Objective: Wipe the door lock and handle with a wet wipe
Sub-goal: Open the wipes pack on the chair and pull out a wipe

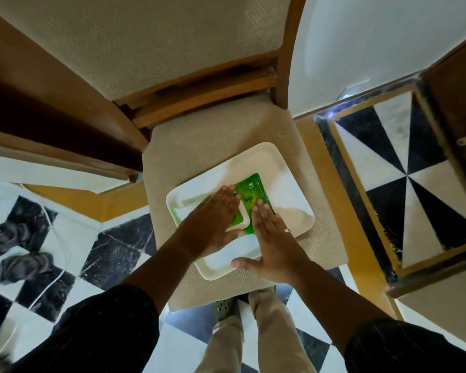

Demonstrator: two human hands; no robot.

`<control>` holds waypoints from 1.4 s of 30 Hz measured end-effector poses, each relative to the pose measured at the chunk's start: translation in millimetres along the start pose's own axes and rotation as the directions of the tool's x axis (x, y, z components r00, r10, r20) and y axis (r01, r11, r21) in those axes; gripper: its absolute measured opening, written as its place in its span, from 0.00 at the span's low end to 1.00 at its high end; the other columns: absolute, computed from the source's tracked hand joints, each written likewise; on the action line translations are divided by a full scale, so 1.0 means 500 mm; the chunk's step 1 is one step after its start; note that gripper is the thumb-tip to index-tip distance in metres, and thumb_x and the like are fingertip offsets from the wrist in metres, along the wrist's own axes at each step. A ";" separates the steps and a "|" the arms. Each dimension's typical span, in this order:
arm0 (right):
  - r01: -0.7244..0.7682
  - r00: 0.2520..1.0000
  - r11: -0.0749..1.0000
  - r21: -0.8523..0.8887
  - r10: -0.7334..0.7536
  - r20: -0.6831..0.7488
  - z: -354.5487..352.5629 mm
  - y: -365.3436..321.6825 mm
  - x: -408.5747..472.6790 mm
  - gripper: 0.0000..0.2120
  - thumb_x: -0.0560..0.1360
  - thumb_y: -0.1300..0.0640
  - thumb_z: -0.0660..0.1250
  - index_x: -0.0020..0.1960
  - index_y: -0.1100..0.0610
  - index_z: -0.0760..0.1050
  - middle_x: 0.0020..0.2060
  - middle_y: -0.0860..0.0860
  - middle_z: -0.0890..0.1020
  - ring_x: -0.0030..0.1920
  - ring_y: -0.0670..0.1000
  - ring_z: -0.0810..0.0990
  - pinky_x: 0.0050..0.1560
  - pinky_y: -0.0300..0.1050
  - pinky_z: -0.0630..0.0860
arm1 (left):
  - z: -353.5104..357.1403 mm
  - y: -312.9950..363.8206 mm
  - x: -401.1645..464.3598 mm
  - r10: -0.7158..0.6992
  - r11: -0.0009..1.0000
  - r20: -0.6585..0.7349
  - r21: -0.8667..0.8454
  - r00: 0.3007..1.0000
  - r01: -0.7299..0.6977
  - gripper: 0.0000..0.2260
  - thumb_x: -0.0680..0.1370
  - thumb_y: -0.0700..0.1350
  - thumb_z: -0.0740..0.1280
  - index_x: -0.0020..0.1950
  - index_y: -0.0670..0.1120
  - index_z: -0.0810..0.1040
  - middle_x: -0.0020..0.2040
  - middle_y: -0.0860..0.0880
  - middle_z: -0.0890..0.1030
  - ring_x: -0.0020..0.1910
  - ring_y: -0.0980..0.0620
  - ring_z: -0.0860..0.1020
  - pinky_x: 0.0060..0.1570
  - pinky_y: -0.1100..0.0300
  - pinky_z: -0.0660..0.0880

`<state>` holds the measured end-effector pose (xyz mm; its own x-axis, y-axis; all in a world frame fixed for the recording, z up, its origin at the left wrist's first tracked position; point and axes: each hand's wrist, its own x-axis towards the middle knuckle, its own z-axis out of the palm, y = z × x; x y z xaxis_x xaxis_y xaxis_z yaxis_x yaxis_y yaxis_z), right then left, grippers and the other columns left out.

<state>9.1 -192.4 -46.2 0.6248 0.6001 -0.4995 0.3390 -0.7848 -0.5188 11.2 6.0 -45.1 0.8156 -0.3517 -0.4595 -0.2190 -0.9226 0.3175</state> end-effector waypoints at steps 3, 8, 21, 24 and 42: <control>0.007 1.000 1.000 0.001 -0.007 0.026 -0.012 0.000 0.001 0.57 0.64 0.22 0.47 0.77 0.61 0.37 0.77 0.57 0.39 0.77 0.53 0.37 0.74 0.49 0.39 | -0.014 -0.004 0.005 0.085 0.996 0.032 0.021 0.996 -0.086 0.26 0.78 0.53 0.57 0.71 0.38 0.69 0.74 0.36 0.68 0.73 0.38 0.68 0.70 0.41 0.68; 0.040 0.998 0.997 -0.062 -0.036 0.057 -0.019 0.007 0.003 0.57 0.63 0.22 0.43 0.77 0.62 0.38 0.77 0.58 0.39 0.76 0.53 0.37 0.74 0.50 0.40 | -0.086 -0.060 0.002 -0.134 0.990 -0.068 -0.062 0.989 0.129 0.30 0.76 0.63 0.50 0.67 0.44 0.74 0.65 0.41 0.79 0.61 0.41 0.79 0.62 0.44 0.74; 0.041 0.999 0.988 -0.146 -0.037 0.025 0.013 0.009 0.008 0.61 0.62 0.20 0.47 0.77 0.63 0.38 0.78 0.59 0.40 0.77 0.56 0.37 0.76 0.55 0.42 | 0.012 -0.005 0.009 0.180 0.931 -0.025 0.327 0.983 -0.162 0.28 0.78 0.54 0.50 0.70 0.37 0.69 0.68 0.29 0.72 0.67 0.30 0.72 0.63 0.39 0.75; 0.041 0.999 0.990 -0.133 -0.038 0.022 0.007 0.009 0.009 0.61 0.61 0.20 0.45 0.77 0.63 0.38 0.78 0.59 0.40 0.77 0.55 0.38 0.76 0.53 0.41 | -0.019 0.001 0.007 0.236 0.940 -0.073 0.271 0.969 -0.208 0.26 0.78 0.51 0.51 0.68 0.35 0.71 0.62 0.30 0.78 0.60 0.33 0.79 0.53 0.42 0.81; -0.123 0.746 0.907 0.404 0.353 -0.565 0.015 -0.089 0.087 0.05 0.78 0.60 0.63 0.48 0.61 0.75 0.46 0.58 0.81 0.48 0.58 0.80 0.47 0.49 0.77 | -0.080 -0.045 -0.002 -0.354 0.909 -0.338 -0.344 0.872 0.235 0.18 0.79 0.55 0.59 0.52 0.42 0.79 0.46 0.41 0.85 0.44 0.39 0.82 0.46 0.46 0.79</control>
<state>16.0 -130.4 -49.9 0.9831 0.0829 -0.1634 -0.0535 -0.7230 -0.6888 36.9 33.6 -18.5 0.9697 0.0728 -0.2330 0.1770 -0.8670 0.4658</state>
